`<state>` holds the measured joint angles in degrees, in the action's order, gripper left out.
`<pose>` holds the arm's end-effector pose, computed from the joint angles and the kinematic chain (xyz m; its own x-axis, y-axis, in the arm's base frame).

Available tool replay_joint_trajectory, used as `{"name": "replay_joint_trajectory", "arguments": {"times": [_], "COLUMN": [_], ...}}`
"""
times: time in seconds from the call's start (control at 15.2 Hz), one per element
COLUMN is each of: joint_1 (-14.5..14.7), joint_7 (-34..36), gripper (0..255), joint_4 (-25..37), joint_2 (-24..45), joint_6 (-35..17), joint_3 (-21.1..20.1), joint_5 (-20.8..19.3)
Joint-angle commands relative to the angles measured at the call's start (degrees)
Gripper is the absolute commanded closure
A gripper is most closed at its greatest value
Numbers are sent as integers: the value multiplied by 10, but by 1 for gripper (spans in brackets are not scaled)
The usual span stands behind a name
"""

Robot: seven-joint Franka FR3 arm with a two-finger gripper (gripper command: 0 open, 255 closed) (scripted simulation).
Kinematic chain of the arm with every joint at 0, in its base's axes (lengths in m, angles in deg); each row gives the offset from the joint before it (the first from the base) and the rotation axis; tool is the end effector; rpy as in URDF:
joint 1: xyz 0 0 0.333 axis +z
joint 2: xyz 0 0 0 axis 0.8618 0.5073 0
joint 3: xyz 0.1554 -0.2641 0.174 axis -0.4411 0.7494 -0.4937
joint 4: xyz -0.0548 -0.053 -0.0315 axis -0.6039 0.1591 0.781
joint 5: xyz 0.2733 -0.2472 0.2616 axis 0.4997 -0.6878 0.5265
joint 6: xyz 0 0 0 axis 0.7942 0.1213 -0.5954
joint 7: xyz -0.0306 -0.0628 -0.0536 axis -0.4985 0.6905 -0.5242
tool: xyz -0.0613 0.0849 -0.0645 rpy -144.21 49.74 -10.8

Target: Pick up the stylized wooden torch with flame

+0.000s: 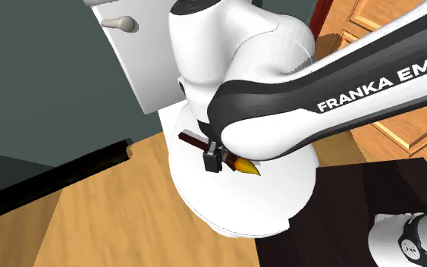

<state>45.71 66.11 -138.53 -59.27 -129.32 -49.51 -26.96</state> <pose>0.4749 -0.2587 0.3012 0.9311 -0.3510 -0.0990 -0.3470 -0.9362 0.0555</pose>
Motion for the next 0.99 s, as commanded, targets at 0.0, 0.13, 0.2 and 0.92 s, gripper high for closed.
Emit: {"name": "replay_joint_trajectory", "arguments": {"times": [0.0,0.13,0.2,0.92], "joint_1": [-9,-18,-24,-55], "joint_7": [-3,-9,-12,-32], "gripper": [0,0,0,0], "joint_4": [11,25,32,65], "joint_2": [36,75,95,217], "joint_6": [-14,-29,-36,-104], "joint_3": [8,14,17,12], "joint_5": [12,26,34,81]}}
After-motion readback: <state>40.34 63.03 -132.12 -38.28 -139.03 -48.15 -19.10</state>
